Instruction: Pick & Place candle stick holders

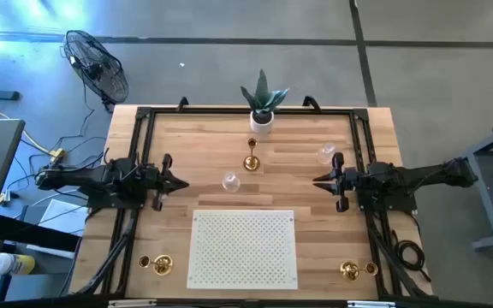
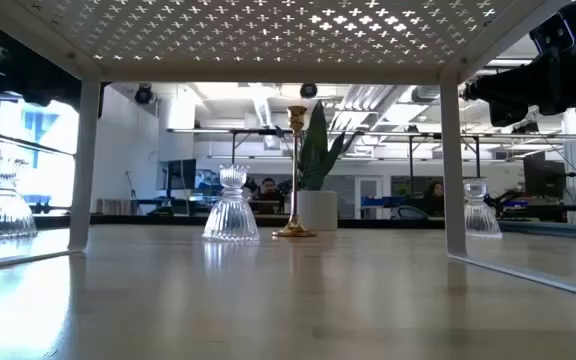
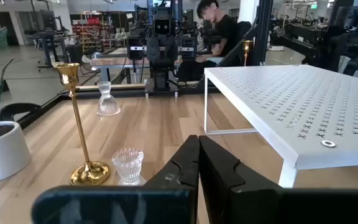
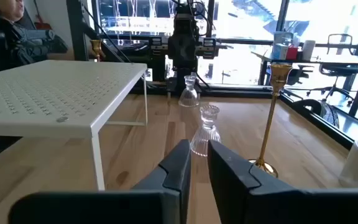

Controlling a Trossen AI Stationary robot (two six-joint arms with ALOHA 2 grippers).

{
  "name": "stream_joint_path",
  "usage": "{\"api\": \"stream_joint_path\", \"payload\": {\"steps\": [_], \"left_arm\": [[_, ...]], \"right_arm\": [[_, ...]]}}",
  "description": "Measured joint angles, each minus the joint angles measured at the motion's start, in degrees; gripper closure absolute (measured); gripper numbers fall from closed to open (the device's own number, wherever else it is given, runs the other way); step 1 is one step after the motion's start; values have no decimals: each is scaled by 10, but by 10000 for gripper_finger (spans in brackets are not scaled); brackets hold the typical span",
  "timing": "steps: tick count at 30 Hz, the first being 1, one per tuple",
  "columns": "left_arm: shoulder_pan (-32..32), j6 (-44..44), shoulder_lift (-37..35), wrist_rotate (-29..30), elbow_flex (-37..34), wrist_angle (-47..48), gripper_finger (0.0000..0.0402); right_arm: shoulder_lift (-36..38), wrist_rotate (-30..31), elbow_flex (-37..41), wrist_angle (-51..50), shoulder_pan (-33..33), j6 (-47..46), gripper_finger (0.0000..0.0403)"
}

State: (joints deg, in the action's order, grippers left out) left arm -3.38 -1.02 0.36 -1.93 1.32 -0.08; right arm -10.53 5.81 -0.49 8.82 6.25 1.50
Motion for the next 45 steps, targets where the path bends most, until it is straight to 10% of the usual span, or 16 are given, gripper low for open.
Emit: {"api": "stream_joint_path", "payload": {"steps": [45], "left_arm": [[0,0,0,0,0,0,400]], "right_arm": [[0,0,0,0,0,0,356]]}}
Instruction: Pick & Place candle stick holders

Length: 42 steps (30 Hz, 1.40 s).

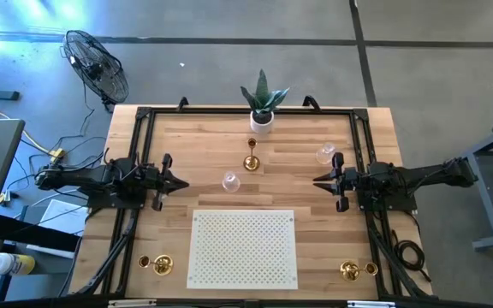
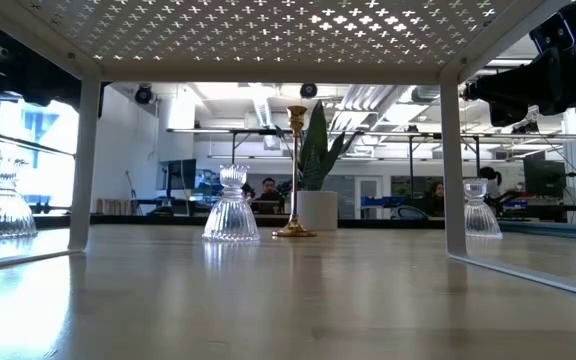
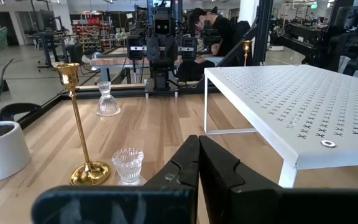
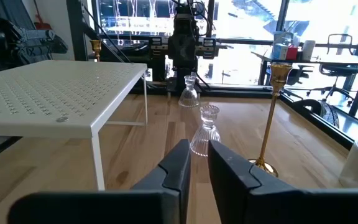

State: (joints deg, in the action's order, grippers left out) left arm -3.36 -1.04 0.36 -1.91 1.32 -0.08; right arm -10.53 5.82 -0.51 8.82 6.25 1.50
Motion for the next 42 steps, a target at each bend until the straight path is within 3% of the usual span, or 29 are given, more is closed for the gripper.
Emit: {"api": "stream_joint_path", "payload": {"steps": [42], "left_arm": [[0,0,0,0,0,0,400]], "right_arm": [[0,0,0,0,0,0,356]]}}
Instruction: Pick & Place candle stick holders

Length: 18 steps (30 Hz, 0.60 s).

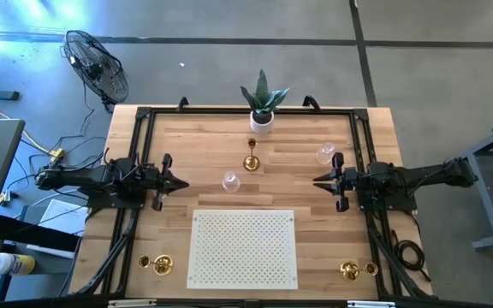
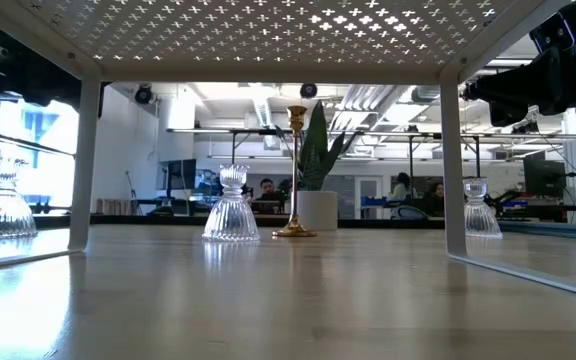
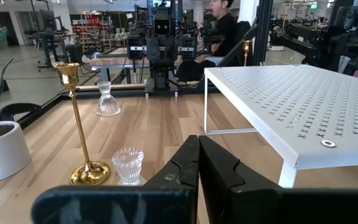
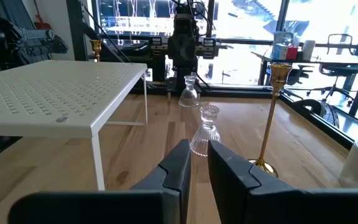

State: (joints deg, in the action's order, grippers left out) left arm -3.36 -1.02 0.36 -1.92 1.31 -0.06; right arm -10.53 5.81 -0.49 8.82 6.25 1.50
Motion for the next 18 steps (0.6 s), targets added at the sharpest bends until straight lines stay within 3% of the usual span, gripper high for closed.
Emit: {"api": "stream_joint_path", "payload": {"steps": [18], "left_arm": [[0,0,0,0,0,0,400]], "right_arm": [[0,0,0,4,0,-3,350]]}}
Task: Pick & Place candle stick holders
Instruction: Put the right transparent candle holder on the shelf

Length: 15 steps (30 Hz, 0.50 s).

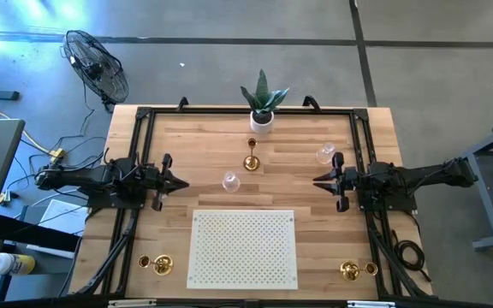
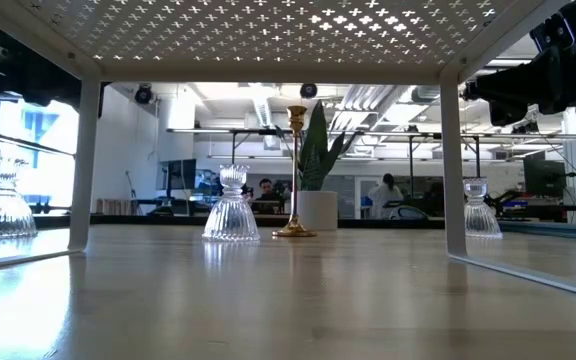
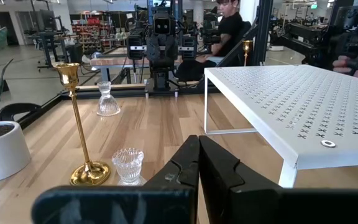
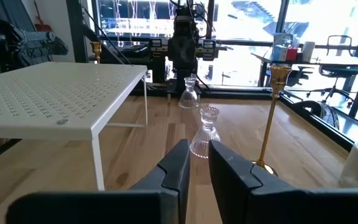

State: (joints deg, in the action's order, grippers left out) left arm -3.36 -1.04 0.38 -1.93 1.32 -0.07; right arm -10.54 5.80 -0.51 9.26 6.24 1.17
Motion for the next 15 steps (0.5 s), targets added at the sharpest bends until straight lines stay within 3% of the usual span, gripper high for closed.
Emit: {"api": "stream_joint_path", "payload": {"steps": [12,15], "left_arm": [[0,0,0,0,0,0,400],[0,0,0,0,0,0,400]], "right_arm": [[0,-1,0,13,0,-31,352],[0,23,0,18,0,-35,351]]}}
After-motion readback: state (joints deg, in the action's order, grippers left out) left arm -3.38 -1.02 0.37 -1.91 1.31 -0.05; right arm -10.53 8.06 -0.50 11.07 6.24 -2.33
